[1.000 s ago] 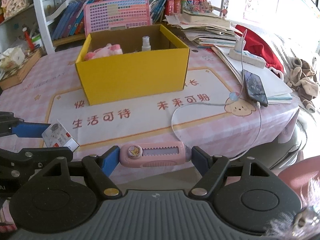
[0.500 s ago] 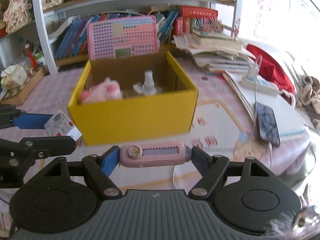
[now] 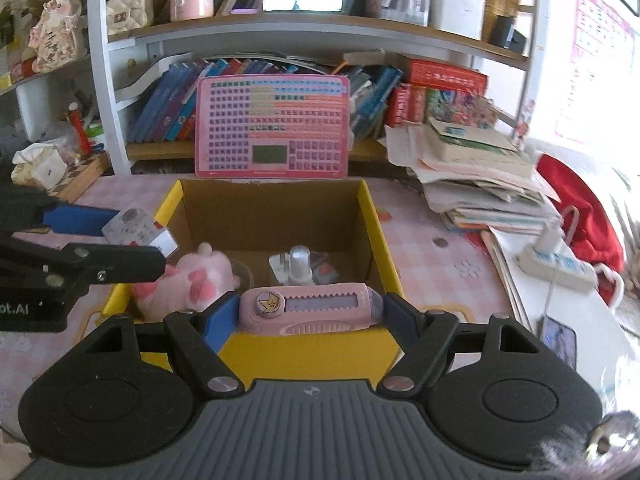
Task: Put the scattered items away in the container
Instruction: 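Bring both tools with the charger box and tape cutter over the yellow box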
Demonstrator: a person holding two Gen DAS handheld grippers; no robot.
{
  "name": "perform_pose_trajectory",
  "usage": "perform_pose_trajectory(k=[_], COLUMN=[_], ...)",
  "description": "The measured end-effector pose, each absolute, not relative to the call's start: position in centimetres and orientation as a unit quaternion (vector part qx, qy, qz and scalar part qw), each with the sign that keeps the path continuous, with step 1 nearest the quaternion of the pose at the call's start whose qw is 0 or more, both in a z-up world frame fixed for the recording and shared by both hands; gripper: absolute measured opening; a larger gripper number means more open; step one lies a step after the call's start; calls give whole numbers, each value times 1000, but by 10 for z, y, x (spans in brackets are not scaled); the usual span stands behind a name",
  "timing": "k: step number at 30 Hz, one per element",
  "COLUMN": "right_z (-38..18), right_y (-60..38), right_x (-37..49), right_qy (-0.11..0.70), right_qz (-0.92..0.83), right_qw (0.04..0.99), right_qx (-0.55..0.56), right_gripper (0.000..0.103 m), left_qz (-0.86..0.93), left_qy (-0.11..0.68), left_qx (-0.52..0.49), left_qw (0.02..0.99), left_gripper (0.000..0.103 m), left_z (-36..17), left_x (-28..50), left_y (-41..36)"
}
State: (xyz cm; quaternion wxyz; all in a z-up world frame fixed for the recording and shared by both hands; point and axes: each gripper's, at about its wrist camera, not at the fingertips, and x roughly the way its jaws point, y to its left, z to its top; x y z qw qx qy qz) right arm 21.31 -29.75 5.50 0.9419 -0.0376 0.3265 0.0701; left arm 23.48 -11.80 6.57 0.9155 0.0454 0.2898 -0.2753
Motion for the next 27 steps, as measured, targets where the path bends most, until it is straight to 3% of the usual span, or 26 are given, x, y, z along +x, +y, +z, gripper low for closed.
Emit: perform_pose_trajectory(k=[17, 27], right_z=[44, 12], right_y=[-284, -266], right_x=[318, 380], right_qy=[317, 377], right_qz=[156, 208], right_qw=[928, 881], right_qx=[-115, -198], right_gripper=[76, 76], left_qz=[-191, -167], left_qy=[330, 370], left_qx=[57, 74], left_qw=[923, 911], left_gripper=[52, 52], left_z=[46, 18], left_x=[318, 351], left_y=[-126, -136])
